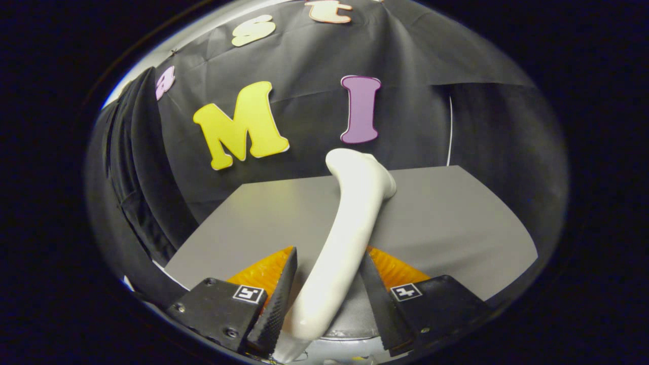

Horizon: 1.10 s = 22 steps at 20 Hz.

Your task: Iron the clothes twice with a garment steamer, once on the left side and once on the right side.

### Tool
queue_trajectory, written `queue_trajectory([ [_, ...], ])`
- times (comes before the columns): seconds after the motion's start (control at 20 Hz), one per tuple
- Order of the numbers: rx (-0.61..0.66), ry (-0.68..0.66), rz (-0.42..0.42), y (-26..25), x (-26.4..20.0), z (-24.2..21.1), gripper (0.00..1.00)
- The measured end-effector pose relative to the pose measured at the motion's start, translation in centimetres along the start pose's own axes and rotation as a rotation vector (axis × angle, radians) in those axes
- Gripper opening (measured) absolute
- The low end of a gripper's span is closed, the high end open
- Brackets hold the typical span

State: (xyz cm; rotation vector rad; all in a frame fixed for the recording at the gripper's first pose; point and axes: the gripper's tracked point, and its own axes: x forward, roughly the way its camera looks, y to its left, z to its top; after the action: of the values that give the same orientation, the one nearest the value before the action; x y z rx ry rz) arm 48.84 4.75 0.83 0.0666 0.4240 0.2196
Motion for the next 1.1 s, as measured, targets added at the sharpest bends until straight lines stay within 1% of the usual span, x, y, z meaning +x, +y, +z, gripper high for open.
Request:
queue_trajectory([
  [0.05, 0.027, -0.008, -0.007, -0.2, 0.0, 0.2, 0.72],
  [0.15, 0.06, -0.002, -0.006, -0.3, -0.1, 0.2, 0.64],
  [0.2, 0.057, -0.001, -0.003, -0.2, -0.3, 0.1, 0.63],
  [0.35, 0.07, -0.02, 0.032, 1.1, -0.6, 0.5, 0.45],
  [0.45, 0.045, -0.053, 0.025, 1.6, -1.1, 0.8, 0.38],
  [0.55, 0.032, -0.064, 0.019, 1.8, -1.9, 0.9, 0.36],
  [0.65, 0.031, -0.079, 0.015, 1.9, -2.9, 1.1, 0.35],
  [0.8, 0.042, -0.118, 0.01, 2.6, -6.0, 1.5, 0.35],
  [1.1, 0.047, -0.215, -0.01, 7.7, -12.6, 3.7, 0.35],
])
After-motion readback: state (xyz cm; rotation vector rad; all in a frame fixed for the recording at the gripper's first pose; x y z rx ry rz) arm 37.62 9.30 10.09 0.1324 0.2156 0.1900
